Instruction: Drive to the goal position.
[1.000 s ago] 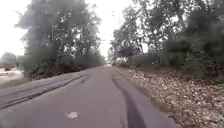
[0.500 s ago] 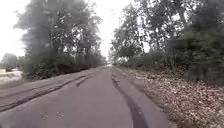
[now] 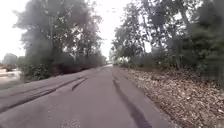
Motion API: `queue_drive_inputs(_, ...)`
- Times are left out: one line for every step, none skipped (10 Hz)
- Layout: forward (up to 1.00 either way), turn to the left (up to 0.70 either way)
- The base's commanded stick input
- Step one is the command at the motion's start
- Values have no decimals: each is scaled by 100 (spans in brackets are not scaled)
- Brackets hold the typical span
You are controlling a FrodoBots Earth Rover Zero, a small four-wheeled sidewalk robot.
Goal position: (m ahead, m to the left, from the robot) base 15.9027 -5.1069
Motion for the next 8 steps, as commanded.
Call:
queue_drive_inputs(85, 0)
queue_drive_inputs(85, 0)
queue_drive_inputs(85, 0)
queue_drive_inputs(85, 0)
queue_drive_inputs(85, 0)
queue_drive_inputs(85, 0)
queue_drive_inputs(85, 0)
queue_drive_inputs(85, 0)
